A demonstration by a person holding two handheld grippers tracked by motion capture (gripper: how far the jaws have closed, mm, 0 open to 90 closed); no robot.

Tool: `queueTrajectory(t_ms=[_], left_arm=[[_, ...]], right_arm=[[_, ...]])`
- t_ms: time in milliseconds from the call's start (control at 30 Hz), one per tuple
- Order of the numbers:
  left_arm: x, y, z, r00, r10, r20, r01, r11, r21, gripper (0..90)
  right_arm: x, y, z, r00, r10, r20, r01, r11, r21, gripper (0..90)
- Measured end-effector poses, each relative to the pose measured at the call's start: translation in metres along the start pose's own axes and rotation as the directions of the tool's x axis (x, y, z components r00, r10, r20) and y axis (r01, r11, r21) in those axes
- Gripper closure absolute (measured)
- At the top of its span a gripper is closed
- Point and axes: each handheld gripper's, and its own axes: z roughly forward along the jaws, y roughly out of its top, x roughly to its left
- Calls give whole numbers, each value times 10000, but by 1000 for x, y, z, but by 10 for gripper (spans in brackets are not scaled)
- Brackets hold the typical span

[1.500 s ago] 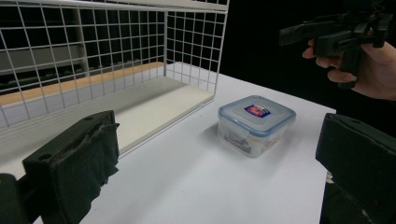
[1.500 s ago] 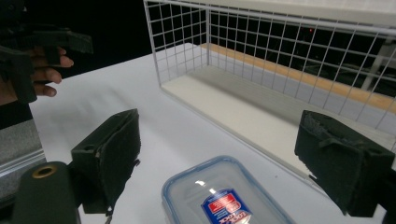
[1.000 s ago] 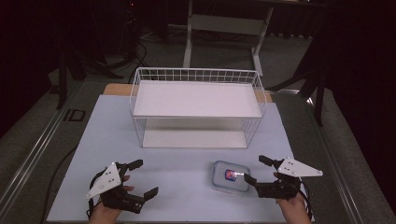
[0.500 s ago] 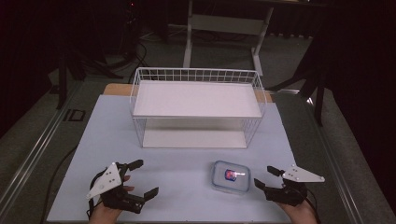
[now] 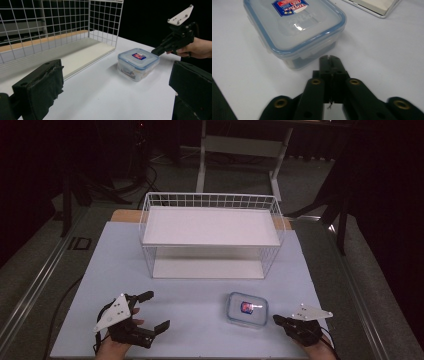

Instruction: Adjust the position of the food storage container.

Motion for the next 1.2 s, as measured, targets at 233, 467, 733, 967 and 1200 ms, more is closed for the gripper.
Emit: queueTrajectory(t_ms=[233,467,733,967,1200], left_arm=[[0,0,0,10000,12,15,-12,10000,15,3],[-1,0,0,10000,-2,10,2,10000,8,3],[-1,-1,0,10000,-20,44,20,10000,67,3],[-3,-2,-1,10000,-7,84,6,9999,108,3],[-3,-2,-1,10000,-31,69,30,9999,120,3]], right_arm=[[0,5,10,9998,-73,-189,79,9994,330,900],[-1,13,19,9997,34,-248,-22,9988,479,900],[2,31,33,9987,-42,-512,53,9998,216,900],[4,41,44,9994,-152,-302,163,9992,356,900],[10,33,45,9982,-96,-589,128,9984,544,900]])
